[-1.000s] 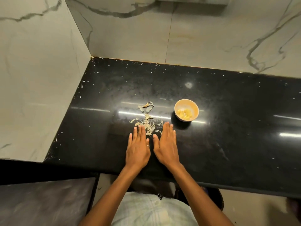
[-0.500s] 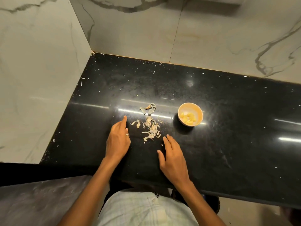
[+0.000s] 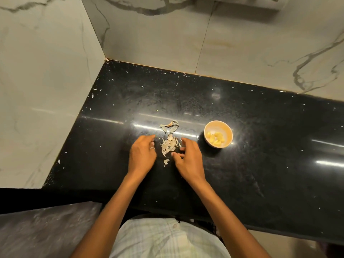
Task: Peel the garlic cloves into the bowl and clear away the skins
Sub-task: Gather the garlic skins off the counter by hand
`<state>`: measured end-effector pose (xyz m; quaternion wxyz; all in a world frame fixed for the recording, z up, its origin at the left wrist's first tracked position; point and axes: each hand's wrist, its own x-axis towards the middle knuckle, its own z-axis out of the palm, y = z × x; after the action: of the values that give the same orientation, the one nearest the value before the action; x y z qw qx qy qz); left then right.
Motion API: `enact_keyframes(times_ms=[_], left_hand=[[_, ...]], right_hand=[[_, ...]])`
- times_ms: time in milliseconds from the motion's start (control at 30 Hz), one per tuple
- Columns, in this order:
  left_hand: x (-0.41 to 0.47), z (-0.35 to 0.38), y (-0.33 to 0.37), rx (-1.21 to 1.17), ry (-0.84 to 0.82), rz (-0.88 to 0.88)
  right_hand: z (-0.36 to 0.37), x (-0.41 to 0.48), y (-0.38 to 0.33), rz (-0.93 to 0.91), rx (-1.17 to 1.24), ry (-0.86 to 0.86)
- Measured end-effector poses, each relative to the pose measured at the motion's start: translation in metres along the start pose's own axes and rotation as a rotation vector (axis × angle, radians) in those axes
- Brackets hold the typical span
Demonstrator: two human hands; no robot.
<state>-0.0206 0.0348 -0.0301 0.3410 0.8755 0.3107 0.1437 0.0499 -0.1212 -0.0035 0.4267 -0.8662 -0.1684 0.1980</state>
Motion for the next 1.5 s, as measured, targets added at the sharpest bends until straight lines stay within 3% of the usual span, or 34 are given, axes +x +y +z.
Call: enact_keyframes(times_ms=[167, 333, 600, 733, 867, 1000, 1133, 1300, 1500], left_hand=[[-0.004, -0.013, -0.016, -0.004, -0.021, -0.092], [-0.012, -0.003, -0.007, -0.019, -0.073, -0.103], [0.007, -0.001, -0.007, -0.033, -0.080, -0.102], [0.017, 0.000, -0.009, -0.012, -0.131, -0.149], [0.020, 0.004, 0.002, 0.037, -0.242, -0.176], [0.013, 0.014, 0.008, 0.076, -0.342, -0.199], [0.015, 0.020, 0.010, 0.051, -0.280, -0.192], [0.035, 0.017, 0.014, -0.006, -0.222, -0.169], [0.052, 0.015, 0.016, -0.037, -0.222, -0.096]], right_hand=[[0.008, -0.034, 0.005, 0.126, -0.170, -0.144], [0.032, -0.004, -0.014, 0.076, -0.130, -0.016], [0.002, 0.030, -0.001, 0.038, -0.189, 0.044], [-0.004, 0.024, 0.012, 0.123, -0.335, -0.001], [0.012, 0.036, -0.003, 0.113, -0.290, -0.046], [0.010, 0.058, -0.017, 0.075, -0.267, -0.075], [-0.004, 0.085, -0.019, -0.046, -0.300, -0.016], [0.002, 0.102, -0.019, -0.192, -0.409, -0.119], [0.012, 0.065, -0.013, -0.274, -0.377, -0.185]])
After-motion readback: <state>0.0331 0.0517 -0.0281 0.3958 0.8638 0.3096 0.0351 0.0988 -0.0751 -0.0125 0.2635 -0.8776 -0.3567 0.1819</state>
